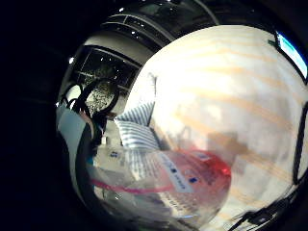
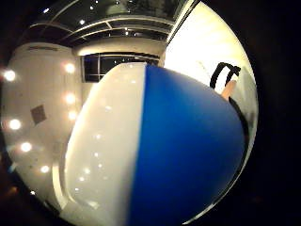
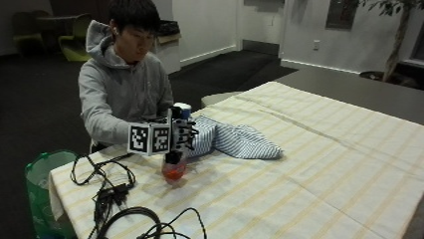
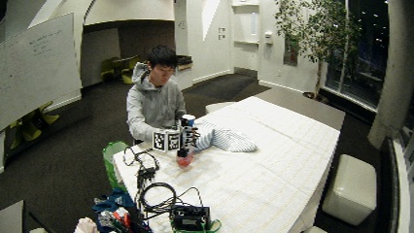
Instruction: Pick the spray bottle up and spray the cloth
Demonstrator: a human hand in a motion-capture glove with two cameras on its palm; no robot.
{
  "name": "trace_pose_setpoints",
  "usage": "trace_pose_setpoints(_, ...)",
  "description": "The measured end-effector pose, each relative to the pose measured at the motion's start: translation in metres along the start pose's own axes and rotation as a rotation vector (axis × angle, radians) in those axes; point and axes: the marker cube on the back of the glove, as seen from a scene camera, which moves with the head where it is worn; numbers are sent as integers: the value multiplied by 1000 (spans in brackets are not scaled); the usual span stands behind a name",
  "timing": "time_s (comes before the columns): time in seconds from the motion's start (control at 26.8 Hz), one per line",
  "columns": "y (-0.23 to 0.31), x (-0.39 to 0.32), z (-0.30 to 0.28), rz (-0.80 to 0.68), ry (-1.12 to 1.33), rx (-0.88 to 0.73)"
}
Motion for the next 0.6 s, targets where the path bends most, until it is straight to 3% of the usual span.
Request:
trace_pose_setpoints(0.34, 0, -43, 3, -23, 177, -36)
trace_pose_setpoints(0.6, 4, -98, 11, -31, 572, -145)
